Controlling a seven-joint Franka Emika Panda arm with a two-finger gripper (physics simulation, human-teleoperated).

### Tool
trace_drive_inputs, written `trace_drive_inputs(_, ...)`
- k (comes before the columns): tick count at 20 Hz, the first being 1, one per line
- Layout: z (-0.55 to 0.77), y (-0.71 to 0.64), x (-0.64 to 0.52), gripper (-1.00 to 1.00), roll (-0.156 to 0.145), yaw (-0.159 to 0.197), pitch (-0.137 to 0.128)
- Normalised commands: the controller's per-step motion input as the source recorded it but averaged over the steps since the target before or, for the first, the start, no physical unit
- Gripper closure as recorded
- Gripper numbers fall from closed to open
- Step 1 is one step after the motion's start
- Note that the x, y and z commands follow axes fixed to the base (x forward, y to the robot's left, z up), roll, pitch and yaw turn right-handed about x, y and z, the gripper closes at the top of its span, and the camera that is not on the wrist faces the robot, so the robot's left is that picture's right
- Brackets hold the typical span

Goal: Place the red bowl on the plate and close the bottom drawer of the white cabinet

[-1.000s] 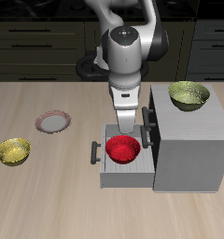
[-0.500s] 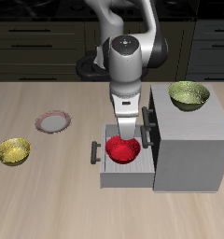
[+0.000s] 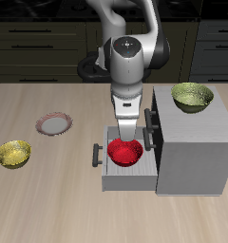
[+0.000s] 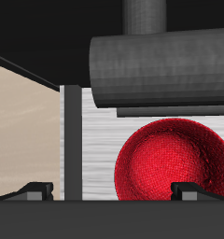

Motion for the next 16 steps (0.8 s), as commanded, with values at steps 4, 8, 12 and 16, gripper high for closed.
trace_drive_inputs(4,0.02,-0.29,-0.10,-1.00,-0.030,0.008,-0.006)
trace_drive_inputs(8,-0.06,-0.39,-0.15,-1.00,-0.052,-0.011,-0.003)
trace_drive_inputs(12,0.05,-0.07,-0.01,-1.00,-0.012,0.005,-0.014)
trace_drive_inputs(16,0.18,-0.01,0.06,-1.00,0.012,0.018,-0.033)
